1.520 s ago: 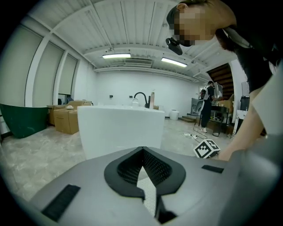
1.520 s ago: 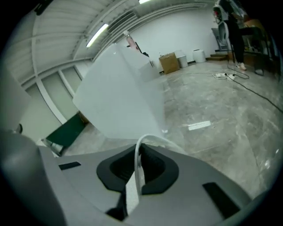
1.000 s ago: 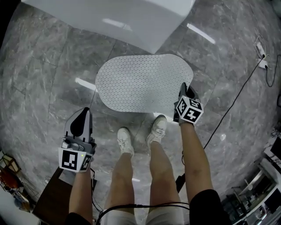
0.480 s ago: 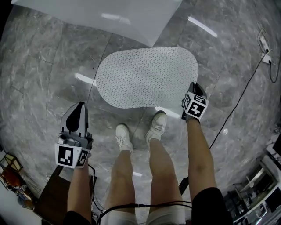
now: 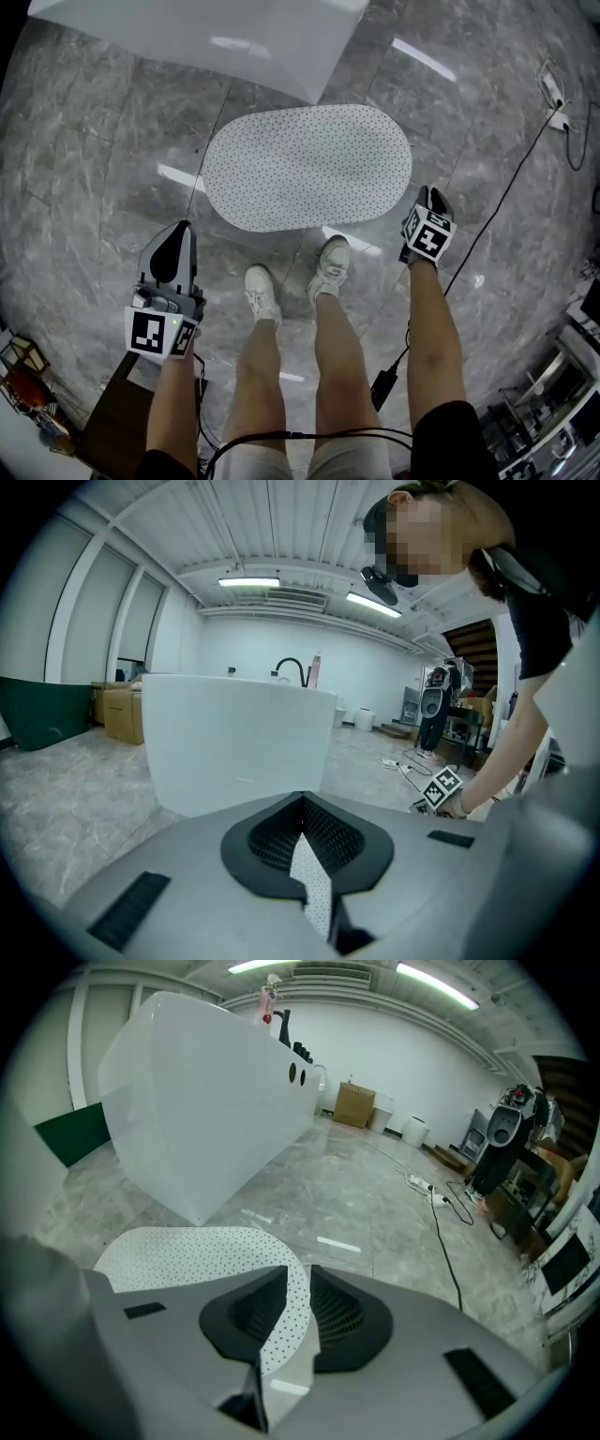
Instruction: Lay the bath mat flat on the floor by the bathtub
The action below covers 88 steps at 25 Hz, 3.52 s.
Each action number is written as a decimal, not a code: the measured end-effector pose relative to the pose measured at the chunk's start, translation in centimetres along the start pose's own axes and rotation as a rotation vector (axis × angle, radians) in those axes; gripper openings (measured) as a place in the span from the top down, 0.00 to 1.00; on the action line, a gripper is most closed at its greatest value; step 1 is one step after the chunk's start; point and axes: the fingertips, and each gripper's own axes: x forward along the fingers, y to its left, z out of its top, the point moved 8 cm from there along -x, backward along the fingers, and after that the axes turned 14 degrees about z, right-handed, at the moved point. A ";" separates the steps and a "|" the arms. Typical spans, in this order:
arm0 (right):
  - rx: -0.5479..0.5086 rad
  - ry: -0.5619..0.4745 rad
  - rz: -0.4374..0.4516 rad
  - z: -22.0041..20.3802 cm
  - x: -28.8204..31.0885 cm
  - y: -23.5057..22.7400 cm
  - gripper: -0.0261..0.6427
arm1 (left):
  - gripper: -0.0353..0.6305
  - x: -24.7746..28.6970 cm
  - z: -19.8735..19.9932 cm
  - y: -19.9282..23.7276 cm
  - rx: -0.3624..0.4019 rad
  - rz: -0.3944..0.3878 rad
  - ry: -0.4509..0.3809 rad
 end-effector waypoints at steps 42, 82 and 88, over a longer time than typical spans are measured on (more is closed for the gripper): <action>-0.266 -0.517 0.806 24.3 -42.6 21.9 0.92 | 0.93 -16.2 26.5 0.8 -0.080 -0.029 -0.148; -0.386 -0.728 0.860 33.0 -62.4 22.1 0.92 | 0.93 -29.2 44.7 -0.3 -0.057 0.009 -0.411; -0.380 -0.726 0.860 34.1 -62.6 22.5 0.92 | 0.93 -29.0 45.5 0.6 -0.045 0.012 -0.409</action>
